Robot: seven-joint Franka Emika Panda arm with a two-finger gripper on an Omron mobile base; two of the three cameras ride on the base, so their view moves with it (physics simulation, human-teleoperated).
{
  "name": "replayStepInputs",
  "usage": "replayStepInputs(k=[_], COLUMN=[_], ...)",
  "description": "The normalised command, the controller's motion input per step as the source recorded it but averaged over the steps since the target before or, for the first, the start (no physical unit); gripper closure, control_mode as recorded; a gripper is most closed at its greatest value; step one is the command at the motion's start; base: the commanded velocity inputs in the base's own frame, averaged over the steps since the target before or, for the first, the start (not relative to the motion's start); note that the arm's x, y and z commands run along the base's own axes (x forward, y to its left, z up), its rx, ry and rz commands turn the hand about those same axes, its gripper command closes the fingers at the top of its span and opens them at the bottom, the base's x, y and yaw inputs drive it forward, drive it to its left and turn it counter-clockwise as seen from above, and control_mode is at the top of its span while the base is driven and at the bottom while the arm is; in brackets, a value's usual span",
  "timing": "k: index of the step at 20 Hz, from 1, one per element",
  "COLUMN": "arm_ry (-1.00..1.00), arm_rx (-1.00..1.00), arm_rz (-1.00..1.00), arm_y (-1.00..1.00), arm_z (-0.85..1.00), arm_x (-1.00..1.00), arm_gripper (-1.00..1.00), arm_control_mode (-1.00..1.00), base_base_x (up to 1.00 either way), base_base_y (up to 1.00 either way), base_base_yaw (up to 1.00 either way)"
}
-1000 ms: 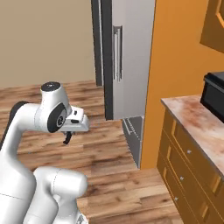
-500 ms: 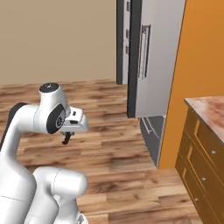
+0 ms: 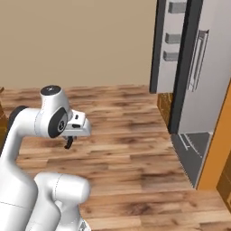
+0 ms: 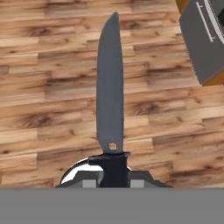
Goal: Retrieve the butter from the fridge and place it on a plate on the dining table. Then retrieve the butter knife by the fridge and place it near the plate.
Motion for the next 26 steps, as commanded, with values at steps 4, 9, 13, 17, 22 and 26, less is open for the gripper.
replayStepInputs(k=[4, 9, 13, 17, 22, 26], arm_ry=[0.0, 0.0, 0.0, 0.0, 0.0, 0.0], arm_rx=[0.0, 0.0, 0.0, 0.0, 0.0, 0.0], arm_rz=[0.0, 0.0, 0.0, 0.0, 0.0, 0.0], arm_y=[0.0, 0.0, 0.0, 0.0, 0.0, 0.0], arm_z=[0.0, 0.0, 0.0, 0.0, 0.0, 0.0], arm_x=[0.0, 0.0, 0.0, 0.0, 0.0, 0.0], arm_gripper=[1.0, 1.0, 1.0, 1.0, 1.0, 1.0], arm_control_mode=[1.0, 1.0, 1.0, 1.0, 1.0, 1.0], base_base_x=[0.73, 0.89, 1.0, 1.0, 1.0, 1.0], base_base_y=[0.9, 0.89, 0.8, 0.48, 0.21, 0.06], base_base_yaw=[0.11, 0.11, 0.11, 0.11, 0.04, 0.01])
